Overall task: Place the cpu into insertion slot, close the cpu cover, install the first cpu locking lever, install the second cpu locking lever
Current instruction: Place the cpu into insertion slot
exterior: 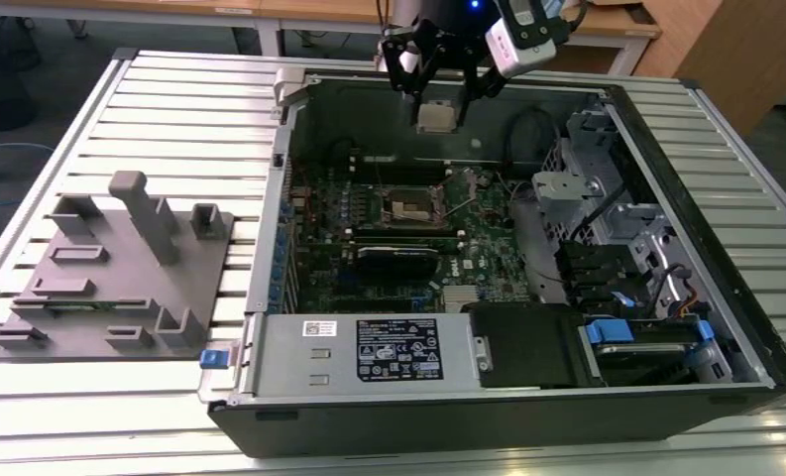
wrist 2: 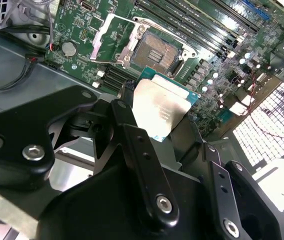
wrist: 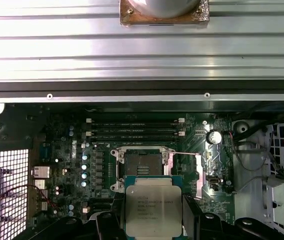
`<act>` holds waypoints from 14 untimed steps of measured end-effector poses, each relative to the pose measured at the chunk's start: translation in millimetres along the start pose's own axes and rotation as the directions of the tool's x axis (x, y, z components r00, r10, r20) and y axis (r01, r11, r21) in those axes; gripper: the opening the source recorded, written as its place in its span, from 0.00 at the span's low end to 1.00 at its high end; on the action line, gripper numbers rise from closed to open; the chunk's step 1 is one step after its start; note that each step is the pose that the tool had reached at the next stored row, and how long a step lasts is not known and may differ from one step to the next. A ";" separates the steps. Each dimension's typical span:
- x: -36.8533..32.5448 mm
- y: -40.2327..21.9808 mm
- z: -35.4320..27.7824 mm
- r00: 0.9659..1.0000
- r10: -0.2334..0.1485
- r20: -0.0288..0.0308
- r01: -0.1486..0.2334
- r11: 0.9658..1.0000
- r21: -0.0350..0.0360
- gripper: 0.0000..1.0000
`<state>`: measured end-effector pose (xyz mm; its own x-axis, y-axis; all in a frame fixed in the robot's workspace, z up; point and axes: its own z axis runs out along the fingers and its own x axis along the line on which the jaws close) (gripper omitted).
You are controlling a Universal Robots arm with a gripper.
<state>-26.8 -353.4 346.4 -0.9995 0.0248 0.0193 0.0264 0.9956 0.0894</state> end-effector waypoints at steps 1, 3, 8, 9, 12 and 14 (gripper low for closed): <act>0.0 0.0 -0.1 1.000 0.000 0.000 0.000 1.000 0.000 0.54; 0.0 0.0 0.0 1.000 0.000 0.000 0.000 1.000 0.000 0.54; 0.0 -0.1 1.4 1.000 0.000 0.000 0.000 1.000 0.000 0.54; 0.0 -0.1 1.3 1.000 0.000 0.000 0.000 1.000 0.000 0.54; 0.0 -0.1 1.3 1.000 0.000 0.000 0.000 1.000 0.000 0.54; 0.0 -0.1 1.4 1.000 0.000 0.000 0.000 1.000 0.000 0.54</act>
<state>-26.8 -353.4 345.0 -0.9995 0.0248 0.0193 0.0264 0.9957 0.0893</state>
